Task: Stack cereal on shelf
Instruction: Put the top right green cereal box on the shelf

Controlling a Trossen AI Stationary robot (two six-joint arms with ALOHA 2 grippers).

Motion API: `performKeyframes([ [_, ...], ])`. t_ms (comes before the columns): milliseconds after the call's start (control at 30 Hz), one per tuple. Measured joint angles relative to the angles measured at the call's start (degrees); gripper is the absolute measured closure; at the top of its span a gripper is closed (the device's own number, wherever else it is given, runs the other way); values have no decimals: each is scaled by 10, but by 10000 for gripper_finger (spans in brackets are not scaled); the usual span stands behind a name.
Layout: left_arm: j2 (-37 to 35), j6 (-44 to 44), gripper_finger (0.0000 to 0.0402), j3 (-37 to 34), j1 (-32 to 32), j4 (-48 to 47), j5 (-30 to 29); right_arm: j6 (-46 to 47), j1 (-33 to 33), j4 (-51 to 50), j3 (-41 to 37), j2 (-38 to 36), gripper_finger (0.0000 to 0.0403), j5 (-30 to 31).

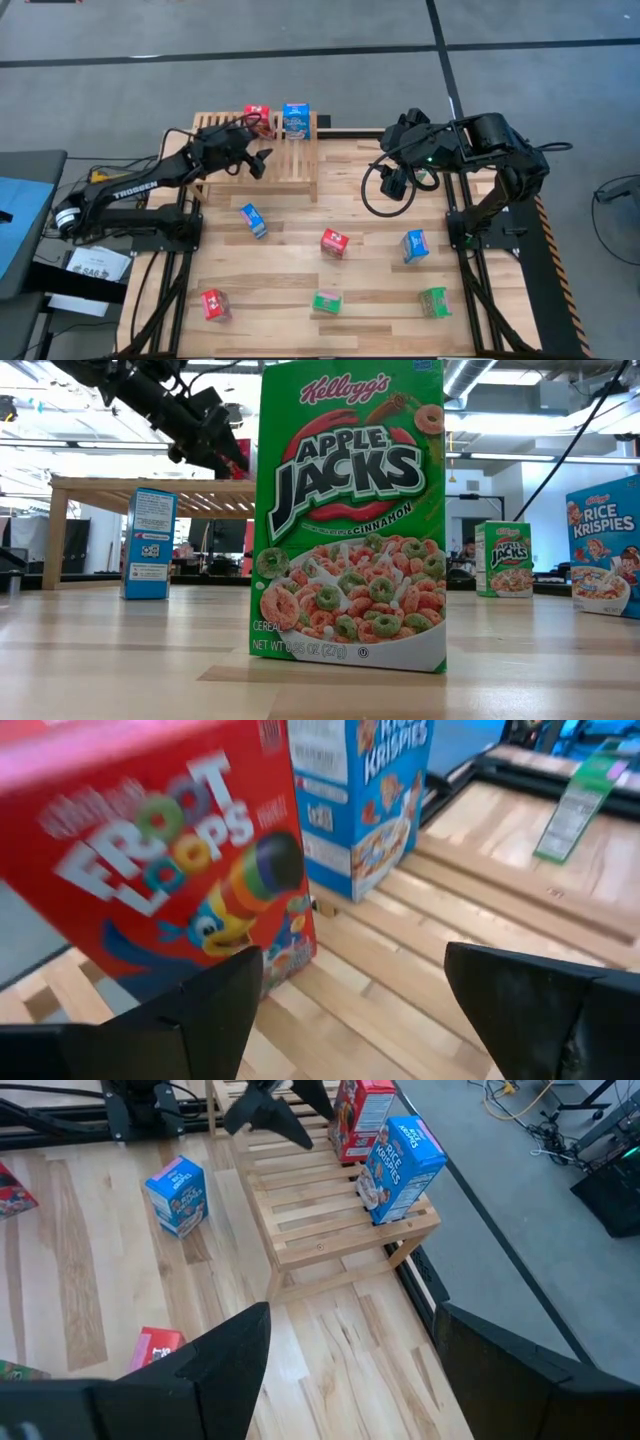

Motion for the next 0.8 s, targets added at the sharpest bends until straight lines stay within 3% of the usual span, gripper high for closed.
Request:
performKeyframes([
  [400, -89, -32, 97, 0, -81, -57, 68, 13, 1, -31, 0, 0, 97, 0],
  [800, -145, -77, 97, 0, -196, -62, 69, 26, 45, -32, 0, 0, 97, 0],
])
